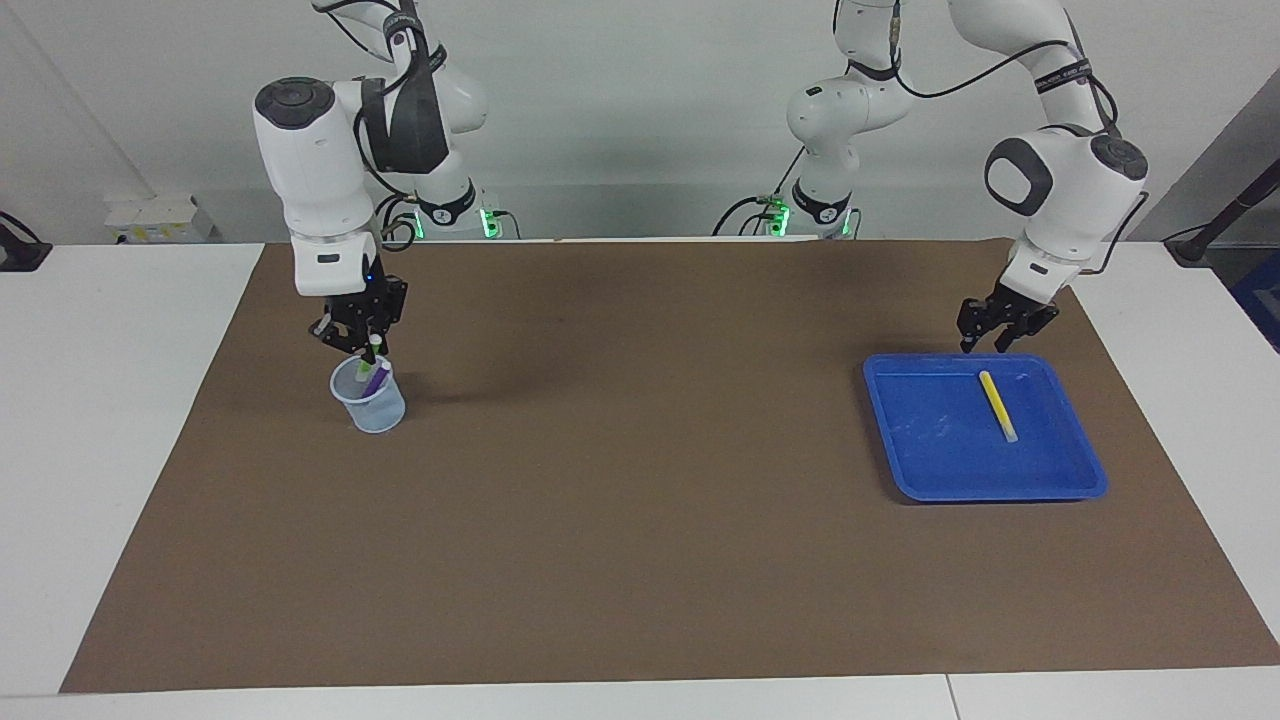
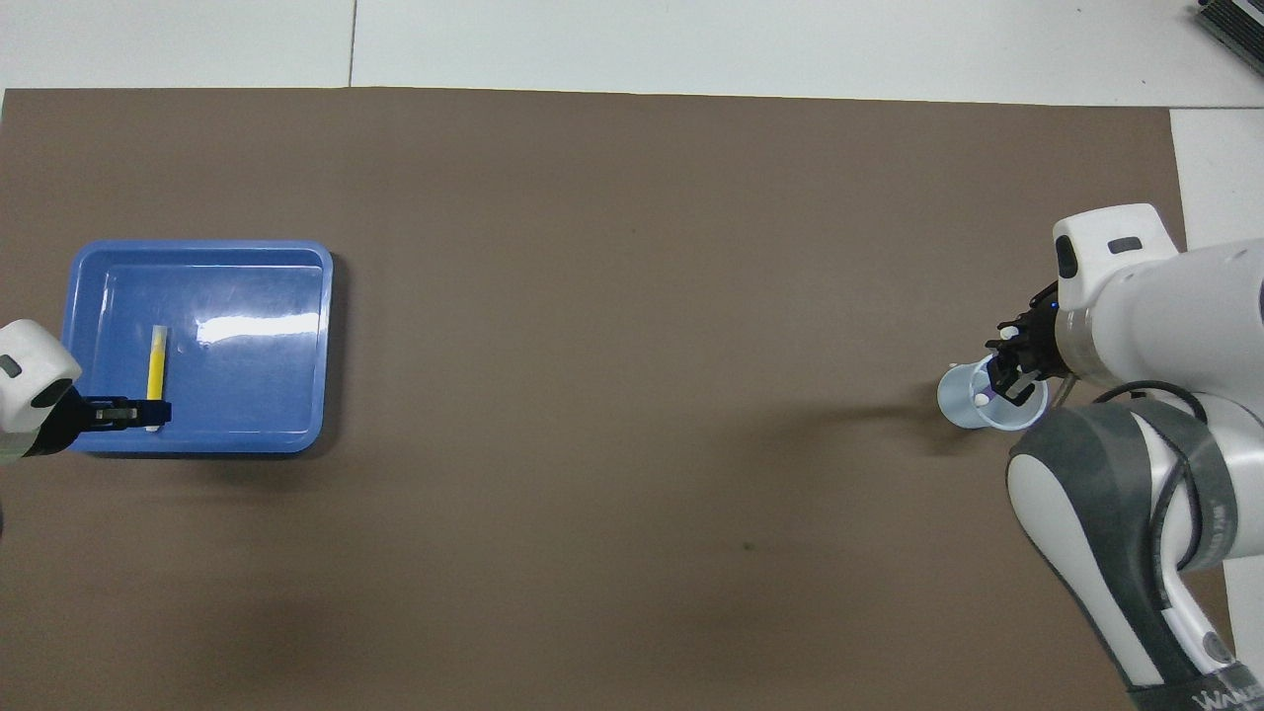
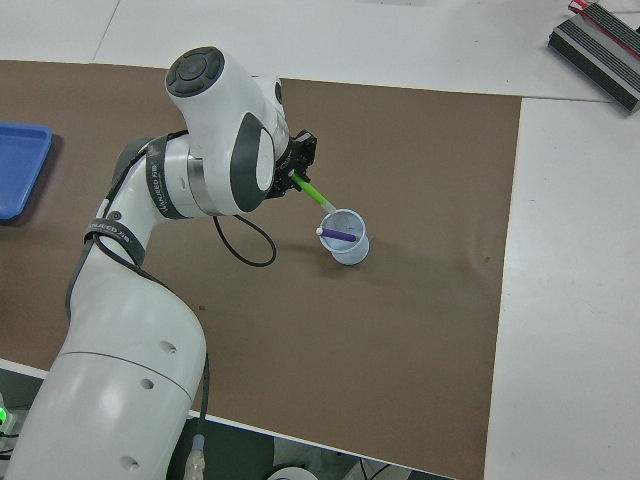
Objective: Transfer and insert pens with both arms
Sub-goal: 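Insert the green pen into the white cup with the right gripper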
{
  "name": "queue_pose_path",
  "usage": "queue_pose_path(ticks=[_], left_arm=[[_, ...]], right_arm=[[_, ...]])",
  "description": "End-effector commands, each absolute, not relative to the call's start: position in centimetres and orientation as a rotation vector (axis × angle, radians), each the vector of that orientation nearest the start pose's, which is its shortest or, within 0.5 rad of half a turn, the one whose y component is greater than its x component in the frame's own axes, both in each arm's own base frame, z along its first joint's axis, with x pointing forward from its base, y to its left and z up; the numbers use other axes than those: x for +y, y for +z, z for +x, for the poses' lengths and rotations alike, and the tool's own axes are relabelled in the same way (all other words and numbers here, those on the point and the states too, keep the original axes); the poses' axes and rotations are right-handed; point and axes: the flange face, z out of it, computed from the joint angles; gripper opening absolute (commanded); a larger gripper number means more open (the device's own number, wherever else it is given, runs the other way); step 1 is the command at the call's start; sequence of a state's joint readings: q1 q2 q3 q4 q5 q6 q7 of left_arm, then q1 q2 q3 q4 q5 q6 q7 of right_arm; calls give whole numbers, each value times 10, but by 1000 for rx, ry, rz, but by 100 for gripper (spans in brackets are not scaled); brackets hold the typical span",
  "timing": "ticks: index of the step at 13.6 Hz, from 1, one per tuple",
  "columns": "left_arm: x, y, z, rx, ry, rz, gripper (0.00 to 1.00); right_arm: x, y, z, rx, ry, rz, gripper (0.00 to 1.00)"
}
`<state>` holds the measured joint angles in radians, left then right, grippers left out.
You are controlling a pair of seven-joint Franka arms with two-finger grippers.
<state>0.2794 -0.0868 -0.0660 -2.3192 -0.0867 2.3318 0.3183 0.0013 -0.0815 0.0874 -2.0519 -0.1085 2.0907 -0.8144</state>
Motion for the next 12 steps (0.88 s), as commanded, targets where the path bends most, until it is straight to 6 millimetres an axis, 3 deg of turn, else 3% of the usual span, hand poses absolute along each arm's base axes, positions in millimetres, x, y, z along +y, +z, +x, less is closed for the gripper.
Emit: queue_pose_path(ticks=[1,5,9,12], left_arm=[[122,373,517,110,-208,-3133,61],[129,359,538,121,-237,-3118,61],[132,318,549,123,-268,-3112,61],[134,303,552,136,-276,-3110,61]], right_arm=[[38,472,530,-1520,-113,-2906,0],[28,457,522,-1458,-83,-2903,0],[12,446,511,-1420,-92,-2921,0],[13,443,510,-1389,-95,-2913,17]])
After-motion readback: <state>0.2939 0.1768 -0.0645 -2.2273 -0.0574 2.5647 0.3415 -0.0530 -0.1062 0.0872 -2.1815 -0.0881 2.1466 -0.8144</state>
